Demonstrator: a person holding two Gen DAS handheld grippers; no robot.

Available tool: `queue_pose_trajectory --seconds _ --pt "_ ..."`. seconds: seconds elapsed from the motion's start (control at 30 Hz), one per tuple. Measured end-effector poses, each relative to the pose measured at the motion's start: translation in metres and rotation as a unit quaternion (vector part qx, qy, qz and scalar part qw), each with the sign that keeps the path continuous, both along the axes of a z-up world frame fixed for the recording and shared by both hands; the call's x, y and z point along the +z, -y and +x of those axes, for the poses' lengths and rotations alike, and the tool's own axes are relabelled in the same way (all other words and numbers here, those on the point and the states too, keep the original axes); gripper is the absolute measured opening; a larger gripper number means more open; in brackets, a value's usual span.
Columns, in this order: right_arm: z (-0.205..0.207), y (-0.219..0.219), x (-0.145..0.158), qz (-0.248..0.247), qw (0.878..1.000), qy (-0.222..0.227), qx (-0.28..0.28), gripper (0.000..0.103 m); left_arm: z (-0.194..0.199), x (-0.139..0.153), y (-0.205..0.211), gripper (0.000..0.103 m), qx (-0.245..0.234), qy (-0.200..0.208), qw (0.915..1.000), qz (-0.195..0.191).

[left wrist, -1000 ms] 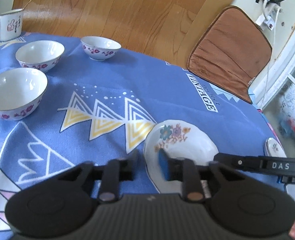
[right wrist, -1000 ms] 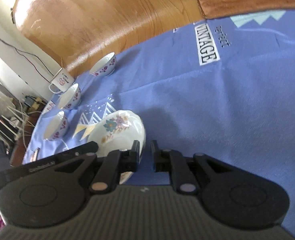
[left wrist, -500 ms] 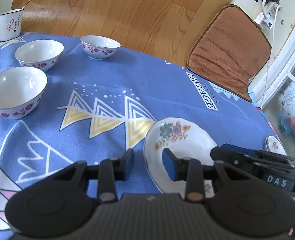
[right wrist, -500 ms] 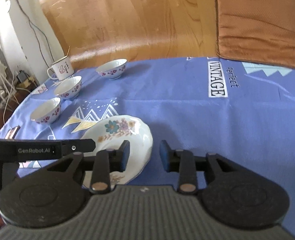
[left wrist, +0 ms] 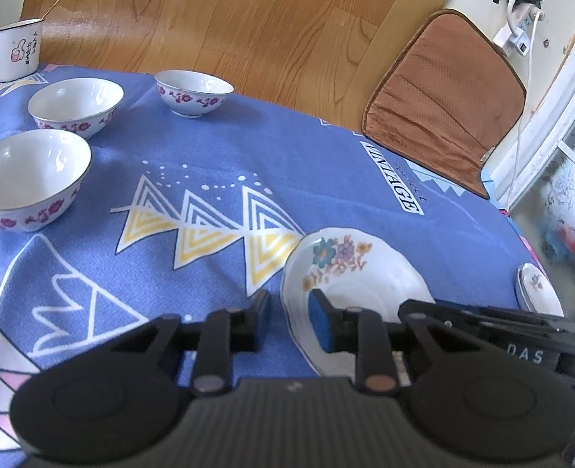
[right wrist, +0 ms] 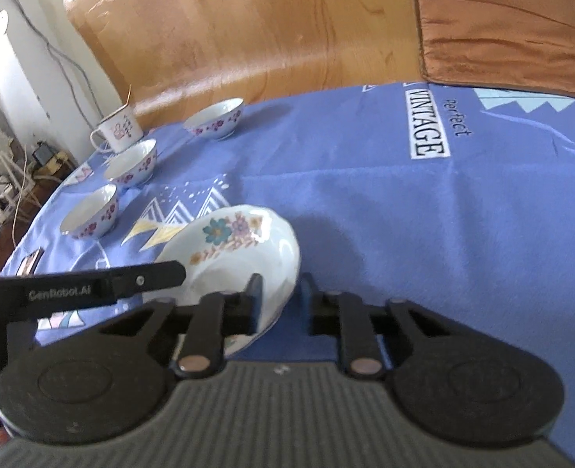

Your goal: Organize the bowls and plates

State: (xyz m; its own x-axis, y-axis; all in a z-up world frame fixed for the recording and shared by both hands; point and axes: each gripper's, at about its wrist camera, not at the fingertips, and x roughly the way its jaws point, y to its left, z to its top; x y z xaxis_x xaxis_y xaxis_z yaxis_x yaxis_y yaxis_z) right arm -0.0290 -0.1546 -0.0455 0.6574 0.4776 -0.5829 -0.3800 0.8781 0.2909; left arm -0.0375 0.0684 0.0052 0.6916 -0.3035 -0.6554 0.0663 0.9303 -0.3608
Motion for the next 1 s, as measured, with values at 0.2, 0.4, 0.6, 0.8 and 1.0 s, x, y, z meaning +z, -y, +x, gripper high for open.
queue_pose_trajectory --seconds 0.2,0.4,0.6,0.8,1.0 --pt "-0.007 -0.003 0.002 -0.02 0.999 0.024 -0.006 0.015 -0.003 0.003 0.0 0.012 0.003 0.003 1.0 -0.009" --pt "-0.018 -0.005 0.012 -0.033 0.997 0.066 -0.004 0.015 -0.007 0.013 -0.003 0.012 0.009 0.018 0.9997 -0.016" --pt "-0.017 -0.005 0.009 -0.034 0.997 0.062 -0.004 0.015 -0.004 0.007 -0.002 0.012 0.009 0.007 0.9998 -0.016" --pt "-0.018 -0.004 0.01 -0.029 0.998 0.061 -0.005 0.015 -0.004 0.008 0.001 0.012 0.007 0.009 0.9998 -0.013" --pt "-0.018 0.001 0.008 -0.023 0.998 0.059 -0.007 0.015 -0.003 0.007 0.005 0.012 0.006 0.006 0.9999 -0.008"
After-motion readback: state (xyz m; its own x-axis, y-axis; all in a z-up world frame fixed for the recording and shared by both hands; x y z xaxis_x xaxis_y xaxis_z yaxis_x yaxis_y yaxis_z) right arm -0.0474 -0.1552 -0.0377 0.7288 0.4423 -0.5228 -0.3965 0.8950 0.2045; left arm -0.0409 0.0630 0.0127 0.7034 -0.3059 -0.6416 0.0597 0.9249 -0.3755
